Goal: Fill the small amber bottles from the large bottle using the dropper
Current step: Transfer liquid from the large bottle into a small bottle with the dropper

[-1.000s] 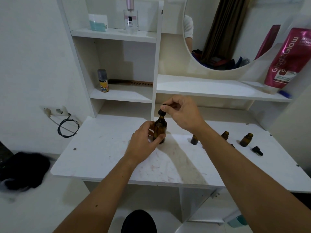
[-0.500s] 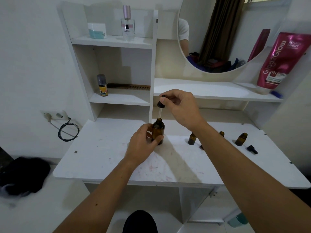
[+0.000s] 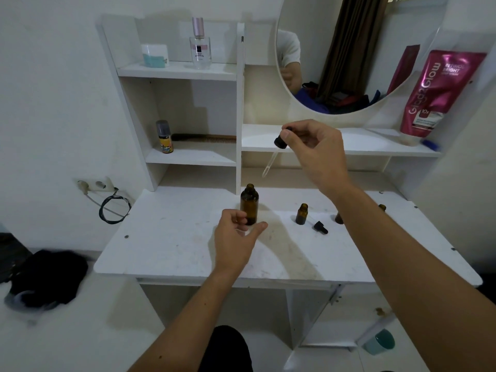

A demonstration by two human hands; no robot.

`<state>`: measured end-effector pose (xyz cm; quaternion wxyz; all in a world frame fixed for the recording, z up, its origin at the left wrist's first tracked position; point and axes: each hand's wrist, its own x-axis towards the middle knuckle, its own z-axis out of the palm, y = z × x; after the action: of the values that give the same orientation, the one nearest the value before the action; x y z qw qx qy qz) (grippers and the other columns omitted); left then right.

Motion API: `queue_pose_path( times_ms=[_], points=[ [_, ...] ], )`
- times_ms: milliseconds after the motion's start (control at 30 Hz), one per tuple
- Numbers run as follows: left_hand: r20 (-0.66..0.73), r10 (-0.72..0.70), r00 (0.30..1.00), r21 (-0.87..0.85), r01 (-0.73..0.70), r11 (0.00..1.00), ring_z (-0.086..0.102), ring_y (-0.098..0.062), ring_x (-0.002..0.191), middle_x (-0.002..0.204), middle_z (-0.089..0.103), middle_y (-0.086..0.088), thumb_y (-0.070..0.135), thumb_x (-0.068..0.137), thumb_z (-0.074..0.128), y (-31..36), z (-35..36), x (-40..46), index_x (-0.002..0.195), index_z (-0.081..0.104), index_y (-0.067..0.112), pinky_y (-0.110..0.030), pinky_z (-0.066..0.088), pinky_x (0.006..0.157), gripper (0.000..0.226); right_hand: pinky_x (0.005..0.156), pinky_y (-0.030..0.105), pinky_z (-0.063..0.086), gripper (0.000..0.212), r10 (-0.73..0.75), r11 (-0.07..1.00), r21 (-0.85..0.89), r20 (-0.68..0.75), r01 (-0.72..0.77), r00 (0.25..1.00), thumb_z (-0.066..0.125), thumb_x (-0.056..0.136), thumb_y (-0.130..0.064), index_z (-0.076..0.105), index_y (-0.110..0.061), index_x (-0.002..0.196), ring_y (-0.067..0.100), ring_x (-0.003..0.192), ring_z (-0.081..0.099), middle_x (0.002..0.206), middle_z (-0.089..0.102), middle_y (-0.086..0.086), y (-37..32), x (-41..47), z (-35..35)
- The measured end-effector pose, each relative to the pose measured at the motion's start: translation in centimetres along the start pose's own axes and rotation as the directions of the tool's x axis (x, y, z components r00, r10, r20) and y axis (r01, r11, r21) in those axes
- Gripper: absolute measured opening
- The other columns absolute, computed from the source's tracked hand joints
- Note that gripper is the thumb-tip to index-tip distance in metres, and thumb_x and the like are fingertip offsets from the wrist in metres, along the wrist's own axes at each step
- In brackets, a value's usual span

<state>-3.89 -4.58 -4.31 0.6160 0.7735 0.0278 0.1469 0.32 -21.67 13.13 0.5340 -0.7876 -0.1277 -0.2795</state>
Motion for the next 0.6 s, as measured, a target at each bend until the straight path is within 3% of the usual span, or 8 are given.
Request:
queue_pose_path(
  times_ms=[333,600],
  points=[
    [0.265,0.053,0.963,0.016,-0.06,0.998,0.066,-0.005,0.1,0.114,0.068,0.012,0.035,0.079,0.09,1.1,5.9,0.6,0.129,0.064,0.021,-0.021,0.058,0.087,0.057,0.085,0.015,0.056,0.015,0.074,0.994,-0.075,-0.029,-0.076,0.997,0.076,0.096,-0.02,0.078,-0.015,0.109,0.004,0.09,0.074,0.096,0.078,-0.008,3.5,-2.6,-5.3],
    [0.303,0.078,0.95,0.064,-0.102,0.993,0.067,-0.008,0.103,0.118,0.071,0.009,0.036,0.082,0.088,1.3,9.5,2.6,0.132,0.064,0.022,-0.02,0.058,0.09,0.058,0.085,0.015,0.056,0.014,0.159,0.983,-0.084,-0.061,-0.163,0.985,0.077,0.095,-0.024,0.079,-0.017,0.108,0.002,0.092,0.074,0.095,0.079,-0.009,6.5,-3.7,-7.1]
  ],
)
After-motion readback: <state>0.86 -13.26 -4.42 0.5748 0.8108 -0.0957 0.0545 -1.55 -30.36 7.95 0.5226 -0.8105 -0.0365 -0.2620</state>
